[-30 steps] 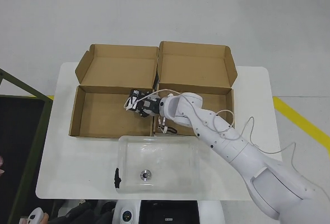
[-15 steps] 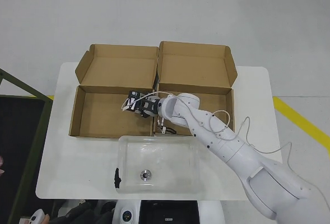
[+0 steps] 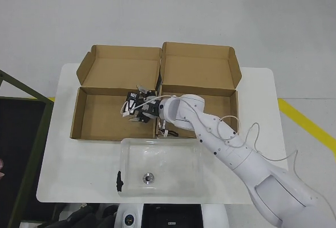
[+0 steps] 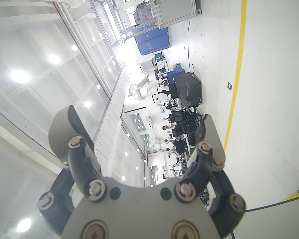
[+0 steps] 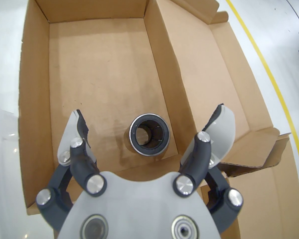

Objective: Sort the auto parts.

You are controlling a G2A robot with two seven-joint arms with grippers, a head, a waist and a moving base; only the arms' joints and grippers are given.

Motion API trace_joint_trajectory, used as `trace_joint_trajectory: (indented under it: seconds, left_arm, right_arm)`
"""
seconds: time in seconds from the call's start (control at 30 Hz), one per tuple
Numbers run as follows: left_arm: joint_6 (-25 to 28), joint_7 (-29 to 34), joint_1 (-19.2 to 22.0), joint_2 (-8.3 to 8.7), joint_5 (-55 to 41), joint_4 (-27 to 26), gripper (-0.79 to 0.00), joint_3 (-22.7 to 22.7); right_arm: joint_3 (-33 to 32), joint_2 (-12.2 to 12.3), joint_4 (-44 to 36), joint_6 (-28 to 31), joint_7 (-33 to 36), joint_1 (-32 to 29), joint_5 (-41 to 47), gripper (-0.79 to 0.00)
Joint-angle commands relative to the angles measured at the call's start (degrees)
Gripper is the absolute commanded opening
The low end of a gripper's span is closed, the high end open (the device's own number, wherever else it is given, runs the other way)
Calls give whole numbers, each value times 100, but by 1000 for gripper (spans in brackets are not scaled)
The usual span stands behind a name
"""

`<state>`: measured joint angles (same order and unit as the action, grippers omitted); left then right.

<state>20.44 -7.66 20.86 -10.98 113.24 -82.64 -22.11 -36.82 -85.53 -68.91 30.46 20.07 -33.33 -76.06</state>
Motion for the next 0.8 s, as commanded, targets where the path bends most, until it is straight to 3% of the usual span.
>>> trace_joint_trajectory:
  seconds: [0.0, 0.47, 0.77]
  left_arm:
    - [0, 0, 0, 0, 0, 0, 0, 0]
    - [0, 0, 0, 0, 0, 0, 0, 0]
    - [0, 0, 0, 0, 0, 0, 0, 0]
  right_arm:
    - [-112, 53, -347, 63, 72, -120, -33, 0]
    - [-953, 519, -2723, 939, 729, -1491, -248, 0]
    - [-1200, 757, -3690, 1317, 937, -2554, -395, 0]
